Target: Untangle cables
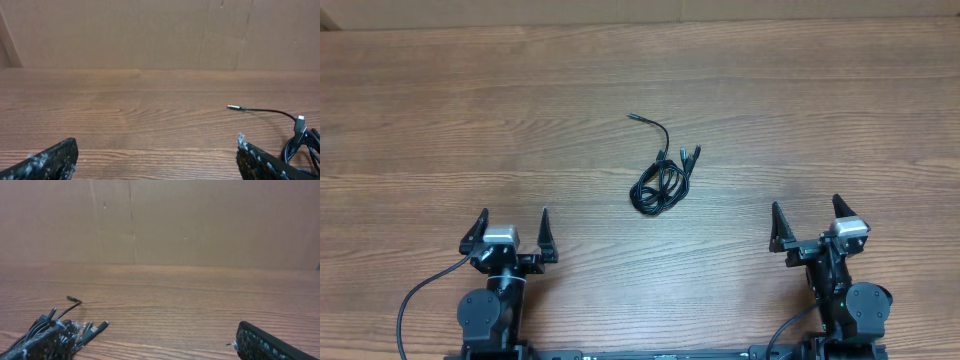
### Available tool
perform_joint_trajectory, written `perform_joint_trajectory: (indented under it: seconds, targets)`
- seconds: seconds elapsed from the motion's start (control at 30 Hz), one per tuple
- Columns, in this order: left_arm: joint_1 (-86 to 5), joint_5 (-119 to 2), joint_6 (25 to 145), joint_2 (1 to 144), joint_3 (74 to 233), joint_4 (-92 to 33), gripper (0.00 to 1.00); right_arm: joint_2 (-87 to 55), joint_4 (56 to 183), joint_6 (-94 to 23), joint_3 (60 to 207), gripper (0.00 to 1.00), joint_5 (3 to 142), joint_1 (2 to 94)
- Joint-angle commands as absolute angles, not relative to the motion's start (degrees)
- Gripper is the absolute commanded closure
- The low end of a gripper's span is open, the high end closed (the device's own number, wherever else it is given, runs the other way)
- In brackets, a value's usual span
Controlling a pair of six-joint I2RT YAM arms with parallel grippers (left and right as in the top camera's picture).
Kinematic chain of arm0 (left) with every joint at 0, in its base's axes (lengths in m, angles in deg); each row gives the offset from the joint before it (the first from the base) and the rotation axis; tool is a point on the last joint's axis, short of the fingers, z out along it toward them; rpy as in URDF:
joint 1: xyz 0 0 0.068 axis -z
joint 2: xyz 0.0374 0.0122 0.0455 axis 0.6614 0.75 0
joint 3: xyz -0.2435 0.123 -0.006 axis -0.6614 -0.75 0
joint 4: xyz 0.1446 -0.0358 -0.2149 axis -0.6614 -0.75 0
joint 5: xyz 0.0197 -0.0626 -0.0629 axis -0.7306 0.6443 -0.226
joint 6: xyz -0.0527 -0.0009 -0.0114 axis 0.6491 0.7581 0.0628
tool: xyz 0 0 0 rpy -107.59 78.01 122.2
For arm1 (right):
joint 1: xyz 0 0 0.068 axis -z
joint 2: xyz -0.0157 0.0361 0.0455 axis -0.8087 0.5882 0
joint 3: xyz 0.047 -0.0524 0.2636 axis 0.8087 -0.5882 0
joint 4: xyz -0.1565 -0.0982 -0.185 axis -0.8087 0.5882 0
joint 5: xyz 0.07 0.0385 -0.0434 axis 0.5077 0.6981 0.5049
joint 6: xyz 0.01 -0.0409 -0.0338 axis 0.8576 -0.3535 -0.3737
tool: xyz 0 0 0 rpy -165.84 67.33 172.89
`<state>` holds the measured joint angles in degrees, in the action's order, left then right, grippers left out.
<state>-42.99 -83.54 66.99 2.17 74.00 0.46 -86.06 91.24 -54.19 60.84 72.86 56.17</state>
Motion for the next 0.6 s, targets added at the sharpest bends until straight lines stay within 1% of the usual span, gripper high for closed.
perform_joint_trajectory:
  seconds: [0.0,0.17,0.33,0.47,0.57]
  targets:
    - [-42.9,-83.9,67.2,1.6,73.8,0.3,0.0,-86.6,91.1,-54.3,60.3,0.0,71.9,55.9]
    - [-42.9,-83.7,67.2,1.6,73.8,0.3,0.0,-86.6,91.1,-54.3,60.3,0.0,71.9,55.9]
    - [-42.8,-82.7,70.0,1.6,73.8,0.7,0.01,-86.6,91.1,-54.3,60.3,0.0,71.9,55.9]
    - [-42.8,-78.7,74.8,1.6,73.8,0.9,0.0,-86.6,91.1,-54.3,60.3,0.0,71.9,55.8]
    - [-42.8,-74.8,74.9,1.6,73.8,1.3,0.0,-86.6,91.1,-54.3,60.3,0.0,71.9,55.9]
